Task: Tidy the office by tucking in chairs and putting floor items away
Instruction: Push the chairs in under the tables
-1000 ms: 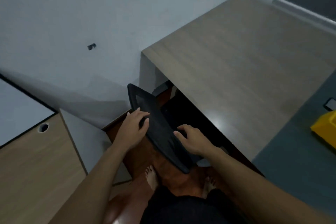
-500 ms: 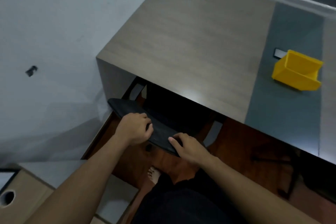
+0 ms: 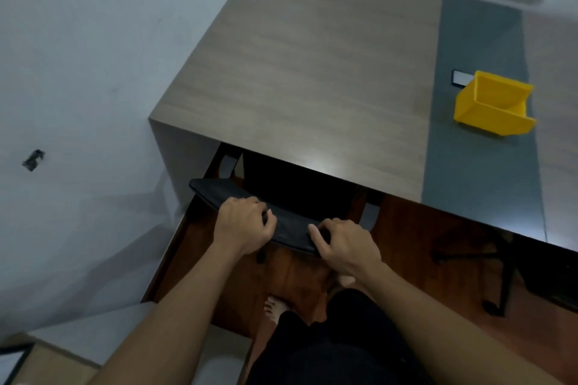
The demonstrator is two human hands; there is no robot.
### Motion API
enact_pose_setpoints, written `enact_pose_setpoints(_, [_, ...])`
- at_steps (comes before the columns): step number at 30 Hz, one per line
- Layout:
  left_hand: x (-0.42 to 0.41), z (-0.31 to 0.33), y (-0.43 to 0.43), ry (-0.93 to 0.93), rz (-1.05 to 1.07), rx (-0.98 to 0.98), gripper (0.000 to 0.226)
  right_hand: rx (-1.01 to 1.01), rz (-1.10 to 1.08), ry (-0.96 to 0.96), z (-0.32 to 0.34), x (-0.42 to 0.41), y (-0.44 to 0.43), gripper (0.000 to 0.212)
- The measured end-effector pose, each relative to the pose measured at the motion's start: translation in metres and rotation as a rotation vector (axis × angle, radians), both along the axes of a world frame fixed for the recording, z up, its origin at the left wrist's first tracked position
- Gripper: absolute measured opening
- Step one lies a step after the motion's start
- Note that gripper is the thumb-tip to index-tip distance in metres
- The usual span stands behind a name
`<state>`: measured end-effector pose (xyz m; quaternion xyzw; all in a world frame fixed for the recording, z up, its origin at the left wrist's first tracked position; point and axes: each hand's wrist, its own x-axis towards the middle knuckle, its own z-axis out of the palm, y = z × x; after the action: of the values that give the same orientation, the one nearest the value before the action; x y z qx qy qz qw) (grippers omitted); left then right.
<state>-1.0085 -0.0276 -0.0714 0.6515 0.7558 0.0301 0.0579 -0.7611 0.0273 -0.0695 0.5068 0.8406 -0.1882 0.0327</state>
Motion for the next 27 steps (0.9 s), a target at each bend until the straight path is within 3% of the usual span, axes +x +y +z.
enact_pose_setpoints(7, [-0.012, 0.001, 0.046, 0.02, 0.021, 0.016, 0.044, 0.092, -0.175, -0.045, 0.0, -0.014, 0.035, 0.057])
enact_pose_setpoints(12, [-0.026, -0.003, 0.075, 0.015, 0.015, 0.012, 0.044, 0.051, -0.185, -0.064, 0.005, -0.026, 0.067, 0.048])
enact_pose_setpoints(27, [-0.047, -0.007, 0.13, -0.042, 0.015, 0.004, 0.041, 0.063, -0.188, -0.019, -0.003, -0.045, 0.128, 0.049])
